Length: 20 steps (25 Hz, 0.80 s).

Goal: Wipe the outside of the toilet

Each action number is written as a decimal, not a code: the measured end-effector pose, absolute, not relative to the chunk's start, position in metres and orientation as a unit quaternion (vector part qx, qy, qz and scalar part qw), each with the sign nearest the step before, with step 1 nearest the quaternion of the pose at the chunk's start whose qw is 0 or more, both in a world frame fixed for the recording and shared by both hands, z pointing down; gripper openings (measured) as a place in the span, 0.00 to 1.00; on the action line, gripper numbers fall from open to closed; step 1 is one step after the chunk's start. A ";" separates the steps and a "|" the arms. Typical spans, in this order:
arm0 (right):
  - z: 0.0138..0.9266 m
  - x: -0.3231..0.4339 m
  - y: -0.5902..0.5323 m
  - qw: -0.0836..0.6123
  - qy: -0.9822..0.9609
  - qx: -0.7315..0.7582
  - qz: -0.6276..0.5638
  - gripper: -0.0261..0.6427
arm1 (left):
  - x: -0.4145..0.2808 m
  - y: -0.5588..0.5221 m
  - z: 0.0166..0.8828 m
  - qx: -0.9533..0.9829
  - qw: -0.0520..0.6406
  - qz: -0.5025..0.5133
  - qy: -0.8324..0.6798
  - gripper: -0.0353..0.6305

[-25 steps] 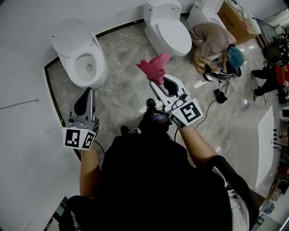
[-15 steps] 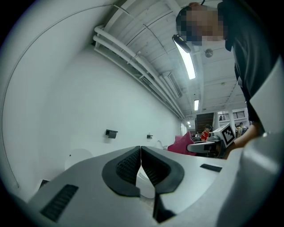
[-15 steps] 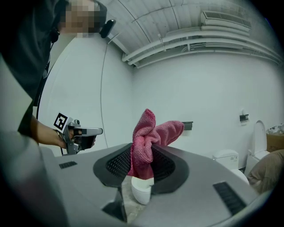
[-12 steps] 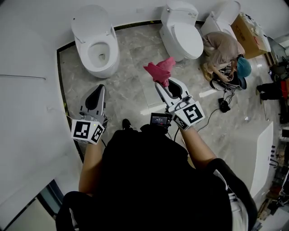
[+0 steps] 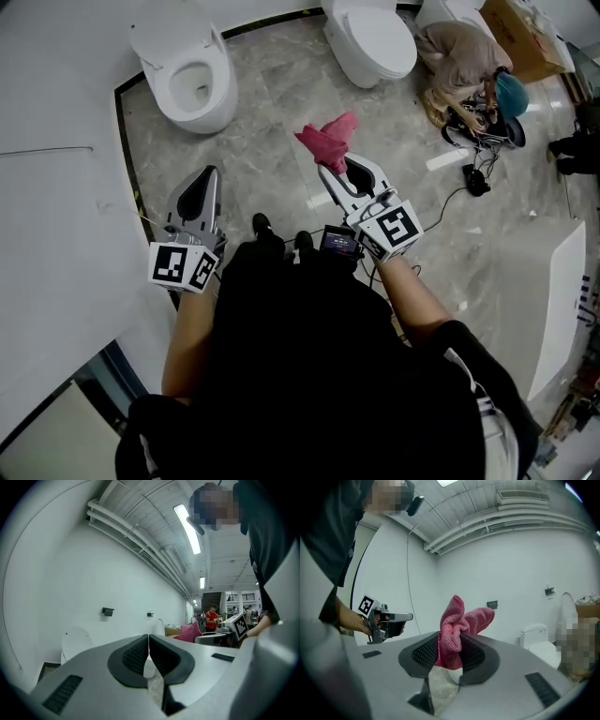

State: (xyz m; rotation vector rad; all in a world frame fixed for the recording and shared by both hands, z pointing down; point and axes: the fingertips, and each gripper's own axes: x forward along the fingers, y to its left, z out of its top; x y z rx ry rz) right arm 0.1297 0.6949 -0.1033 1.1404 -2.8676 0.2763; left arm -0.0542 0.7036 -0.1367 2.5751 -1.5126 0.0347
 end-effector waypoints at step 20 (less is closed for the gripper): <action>-0.102 0.115 0.680 0.053 -0.900 0.420 0.106 0.23 | -0.089 0.700 -0.140 0.836 0.073 0.029 -0.542 0.08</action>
